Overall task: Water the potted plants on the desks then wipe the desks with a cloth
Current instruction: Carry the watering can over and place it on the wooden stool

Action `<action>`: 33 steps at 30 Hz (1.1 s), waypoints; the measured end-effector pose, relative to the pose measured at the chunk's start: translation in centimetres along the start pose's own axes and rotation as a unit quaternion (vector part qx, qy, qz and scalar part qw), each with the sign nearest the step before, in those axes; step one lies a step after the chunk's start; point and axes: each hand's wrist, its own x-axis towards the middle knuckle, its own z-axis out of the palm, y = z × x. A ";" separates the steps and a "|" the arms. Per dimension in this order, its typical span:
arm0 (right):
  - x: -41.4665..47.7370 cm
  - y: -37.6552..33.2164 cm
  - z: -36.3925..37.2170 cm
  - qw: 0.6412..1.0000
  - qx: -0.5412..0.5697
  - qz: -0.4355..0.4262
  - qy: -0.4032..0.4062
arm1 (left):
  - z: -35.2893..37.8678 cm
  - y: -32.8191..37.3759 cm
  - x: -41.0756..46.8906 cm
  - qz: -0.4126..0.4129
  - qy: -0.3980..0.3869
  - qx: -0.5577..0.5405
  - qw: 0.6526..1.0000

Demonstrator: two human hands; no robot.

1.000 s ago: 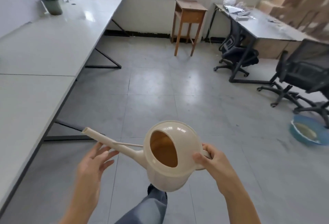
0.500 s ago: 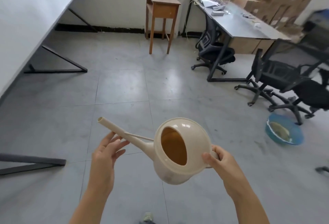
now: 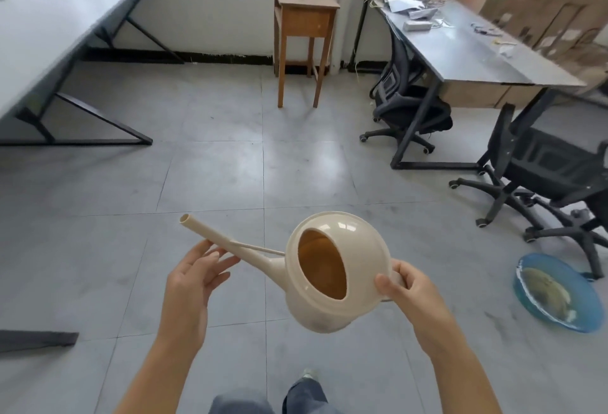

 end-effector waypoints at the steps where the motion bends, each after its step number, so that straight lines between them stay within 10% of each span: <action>1: 1.6 -0.5 -1.1 1.000 0.000 -0.004 -0.002 | 1.4 0.3 0.9 0.003 0.003 0.001 1.000; 33: 54.9 -15.8 -16.0 1.000 -0.006 0.025 0.009 | 33.3 5.3 48.7 -0.030 0.013 0.018 0.999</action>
